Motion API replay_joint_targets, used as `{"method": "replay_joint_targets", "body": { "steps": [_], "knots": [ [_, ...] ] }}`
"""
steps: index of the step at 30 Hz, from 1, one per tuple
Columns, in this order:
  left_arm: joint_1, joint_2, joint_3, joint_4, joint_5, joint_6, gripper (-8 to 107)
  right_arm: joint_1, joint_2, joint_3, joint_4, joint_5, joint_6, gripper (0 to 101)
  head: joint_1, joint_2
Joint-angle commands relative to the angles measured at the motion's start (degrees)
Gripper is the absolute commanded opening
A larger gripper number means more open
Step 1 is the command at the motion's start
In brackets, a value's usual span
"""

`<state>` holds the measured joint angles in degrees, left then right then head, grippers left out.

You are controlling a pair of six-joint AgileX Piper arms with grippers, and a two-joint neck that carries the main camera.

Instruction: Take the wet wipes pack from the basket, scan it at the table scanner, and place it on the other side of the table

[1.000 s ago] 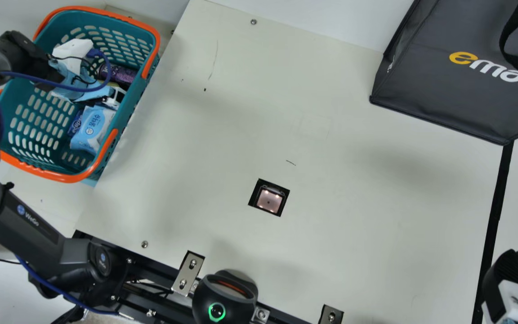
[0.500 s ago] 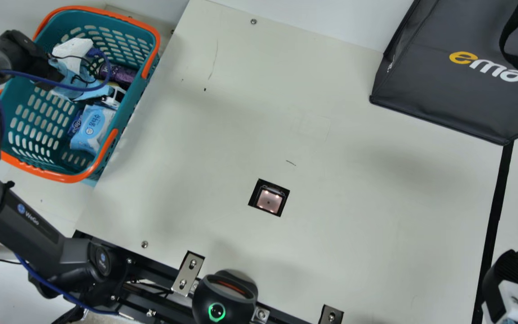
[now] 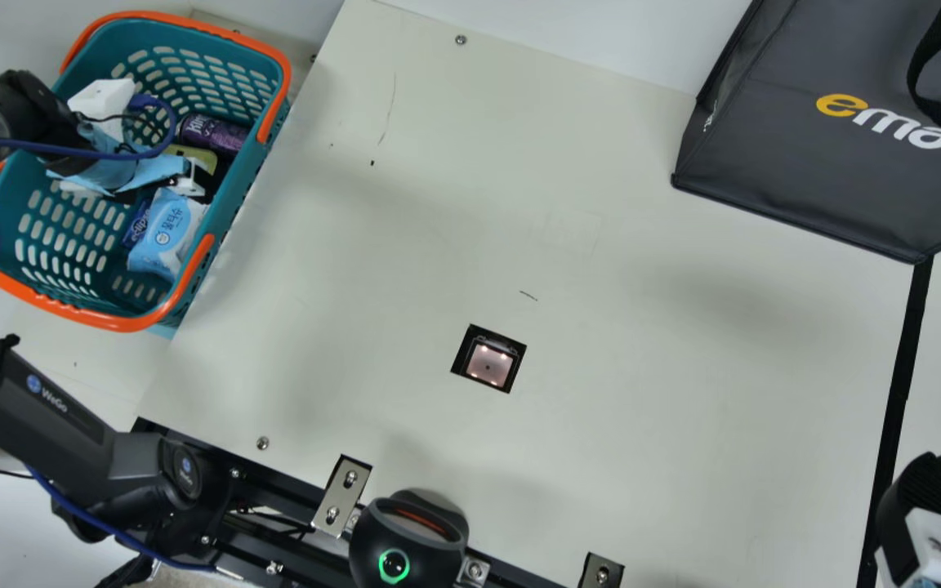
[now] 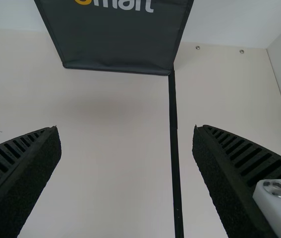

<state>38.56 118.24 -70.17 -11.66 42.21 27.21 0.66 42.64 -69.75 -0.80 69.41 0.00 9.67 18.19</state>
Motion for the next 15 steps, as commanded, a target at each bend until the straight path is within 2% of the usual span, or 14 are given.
{"method": "replay_joint_targets", "body": {
  "steps": [1, 15],
  "knots": [
    [0.1, 0.2, -0.1, 0.7, 0.0, -2.4, 90, 0.0, 0.0, 0.0, 0.0, 0.0, 0.0, 95, -1.7, 0.2],
    [-0.1, 1.7, -0.1, 4.1, 0.4, -10.0, 90, 0.0, 0.0, 0.0, 0.0, 0.0, 0.0, 95, -1.7, 0.2]
  ]
}}
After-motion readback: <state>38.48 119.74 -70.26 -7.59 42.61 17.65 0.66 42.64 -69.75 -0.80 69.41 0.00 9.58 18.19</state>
